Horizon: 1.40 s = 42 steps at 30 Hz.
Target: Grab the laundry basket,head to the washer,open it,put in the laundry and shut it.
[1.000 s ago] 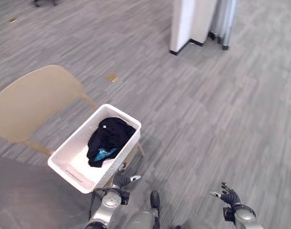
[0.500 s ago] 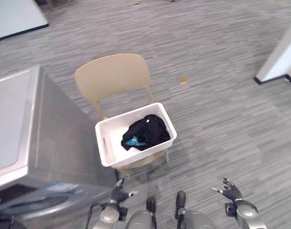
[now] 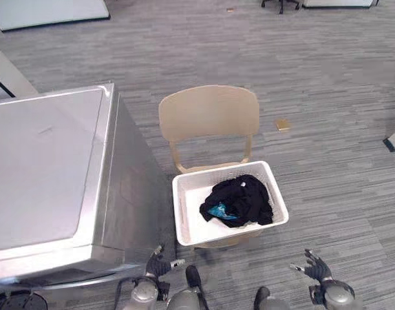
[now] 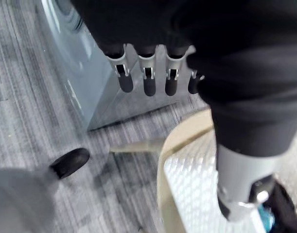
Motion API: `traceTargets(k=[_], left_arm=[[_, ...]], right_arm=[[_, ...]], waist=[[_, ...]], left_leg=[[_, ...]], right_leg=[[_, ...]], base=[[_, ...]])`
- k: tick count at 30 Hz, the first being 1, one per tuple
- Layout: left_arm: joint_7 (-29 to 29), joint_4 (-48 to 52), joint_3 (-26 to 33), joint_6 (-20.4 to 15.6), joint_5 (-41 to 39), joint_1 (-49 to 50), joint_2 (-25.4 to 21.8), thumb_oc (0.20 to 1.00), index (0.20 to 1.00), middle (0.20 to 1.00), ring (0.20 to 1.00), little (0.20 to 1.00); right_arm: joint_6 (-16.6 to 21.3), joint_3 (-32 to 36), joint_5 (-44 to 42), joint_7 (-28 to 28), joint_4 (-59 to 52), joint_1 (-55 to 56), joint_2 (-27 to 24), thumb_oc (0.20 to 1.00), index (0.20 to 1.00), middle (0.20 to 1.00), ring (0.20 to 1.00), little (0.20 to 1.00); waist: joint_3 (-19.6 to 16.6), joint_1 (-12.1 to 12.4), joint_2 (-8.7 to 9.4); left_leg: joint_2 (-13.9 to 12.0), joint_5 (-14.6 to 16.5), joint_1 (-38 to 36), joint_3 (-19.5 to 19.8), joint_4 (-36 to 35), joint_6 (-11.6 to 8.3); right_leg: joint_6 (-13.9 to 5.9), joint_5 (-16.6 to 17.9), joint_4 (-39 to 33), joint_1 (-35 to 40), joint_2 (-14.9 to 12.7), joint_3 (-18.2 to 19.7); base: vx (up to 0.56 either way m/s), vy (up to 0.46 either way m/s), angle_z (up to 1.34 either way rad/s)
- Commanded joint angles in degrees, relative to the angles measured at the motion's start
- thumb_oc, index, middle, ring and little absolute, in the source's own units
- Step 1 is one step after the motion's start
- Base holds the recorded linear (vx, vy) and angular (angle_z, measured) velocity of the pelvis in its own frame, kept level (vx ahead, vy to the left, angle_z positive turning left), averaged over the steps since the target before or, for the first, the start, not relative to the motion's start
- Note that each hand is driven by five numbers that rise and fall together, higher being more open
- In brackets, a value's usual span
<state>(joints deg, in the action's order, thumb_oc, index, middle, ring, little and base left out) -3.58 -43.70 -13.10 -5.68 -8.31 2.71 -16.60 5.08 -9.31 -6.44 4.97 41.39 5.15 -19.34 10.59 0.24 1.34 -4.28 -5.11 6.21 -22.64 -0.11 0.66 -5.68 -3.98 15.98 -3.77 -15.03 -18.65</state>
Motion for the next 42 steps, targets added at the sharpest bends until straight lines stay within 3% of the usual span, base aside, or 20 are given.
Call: traceTargets(k=[1,2,6,12,22,30,33,35,37,42], left_arm=[[-1.87,1.74,1.40,-2.18,0.17,-1.97,-2.00,1.000,1.000,1.000,1.000,1.000],[-2.41,1.39,1.52,-2.50,0.23,-3.03,-1.97,1.000,1.000,1.000,1.000,1.000],[-2.56,1.53,2.28,-2.89,1.42,-2.32,-1.73,1.000,1.000,1.000,1.000,1.000],[-1.03,2.39,3.01,-2.37,3.95,1.66,-1.43,1.000,1.000,1.000,1.000,1.000],[-0.29,1.15,2.00,-2.55,4.94,2.01,-1.39,1.000,1.000,1.000,1.000,1.000],[-0.75,1.19,1.32,-3.24,3.47,2.17,-3.29,1.000,1.000,1.000,1.000,1.000],[-1.60,0.44,0.40,-3.90,0.89,0.17,-4.58,1.000,1.000,1.000,1.000,1.000],[-1.96,0.37,0.19,-3.96,0.09,-0.47,-4.92,1.000,1.000,1.000,1.000,1.000],[-2.73,0.50,-0.66,-4.57,-2.40,-2.39,-5.68,1.000,1.000,1.000,1.000,1.000],[-3.31,0.51,-2.01,-5.07,-5.41,-5.50,-6.48,1.000,1.000,1.000,1.000,1.000]], right_arm=[[2.16,-0.22,3.17,1.80,-5.73,-1.81,-2.79,1.000,1.000,1.000,1.000,1.000],[2.28,-0.17,4.81,2.56,-7.45,-1.84,-3.97,1.000,1.000,1.000,1.000,1.000],[1.98,1.07,13.86,3.15,-15.42,1.62,-7.53,1.000,1.000,1.000,1.000,1.000],[2.95,2.38,21.44,0.26,-26.45,7.42,-11.39,1.000,1.000,1.000,1.000,1.000],[3.88,-2.76,24.97,0.81,-28.23,-0.47,-15.25,1.000,1.000,1.000,1.000,1.000],[1.65,-11.80,28.67,3.98,-16.80,-14.47,-16.69,1.000,1.000,1.000,1.000,1.000],[-0.12,-17.23,29.11,5.88,-5.21,-23.81,-16.26,1.000,1.000,1.000,1.000,1.000],[-0.47,-18.36,28.76,6.01,-2.89,-26.11,-16.04,1.000,1.000,1.000,1.000,1.000],[-1.62,-21.29,27.36,7.06,6.49,-32.63,-15.01,1.000,1.000,1.000,1.000,1.000],[-3.13,-22.70,23.34,7.53,20.14,-40.11,-13.29,1.000,1.000,1.000,1.000,1.000]], waist=[[1.08,-0.35,-0.40],[1.76,-1.20,-0.81],[1.55,-1.93,-0.10],[-0.05,-1.45,0.52],[-0.22,0.71,0.06],[1.74,4.73,-0.50],[4.99,7.68,-1.68],[5.79,8.27,-2.06],[8.02,10.01,-3.53],[10.05,12.16,-5.93]], left_leg=[[-0.39,5.58,1.50,5.50,3.57,-0.97],[0.32,5.53,0.64,7.04,2.96,-0.93],[1.08,5.90,0.44,9.51,3.78,-0.91],[0.62,4.22,0.19,11.09,2.40,-2.01],[0.52,1.53,1.24,14.03,-0.12,-3.26],[1.06,0.75,5.01,16.96,0.34,-3.54],[1.40,-0.15,9.68,19.67,2.07,-3.91],[1.40,-0.50,10.92,20.13,2.51,-4.04],[1.57,-1.65,14.31,21.21,3.51,-4.42],[1.68,-3.78,18.23,22.32,3.47,-5.10]], right_leg=[[-2.12,-5.33,4.55,-1.57,8.98,10.67],[-1.86,-5.17,1.88,-3.05,10.02,13.81],[-0.93,-5.23,-1.94,-2.18,10.73,16.27],[-0.28,-5.19,-6.75,1.48,11.62,13.85],[0.24,-4.35,-13.23,5.17,12.00,9.52],[0.70,-4.85,-12.03,2.67,11.69,6.76],[1.57,-5.60,-8.17,-2.43,11.14,4.75],[1.83,-5.70,-6.88,-4.05,10.99,4.40],[2.44,-6.00,-3.07,-8.54,10.57,3.56],[2.87,-6.33,0.13,-13.30,10.08,1.93]], base=[[0.06,0.013,0.33],[0.07,-0.012,0.51],[0.05,-0.091,0.66],[0.03,-0.105,0.47],[-0.02,-0.033,0.19],[-0.03,0.001,0.24],[-0.13,-0.021,0.25],[-0.11,-0.005,0.45],[-0.18,-0.001,0.22],[-0.09,-0.014,0.25]])
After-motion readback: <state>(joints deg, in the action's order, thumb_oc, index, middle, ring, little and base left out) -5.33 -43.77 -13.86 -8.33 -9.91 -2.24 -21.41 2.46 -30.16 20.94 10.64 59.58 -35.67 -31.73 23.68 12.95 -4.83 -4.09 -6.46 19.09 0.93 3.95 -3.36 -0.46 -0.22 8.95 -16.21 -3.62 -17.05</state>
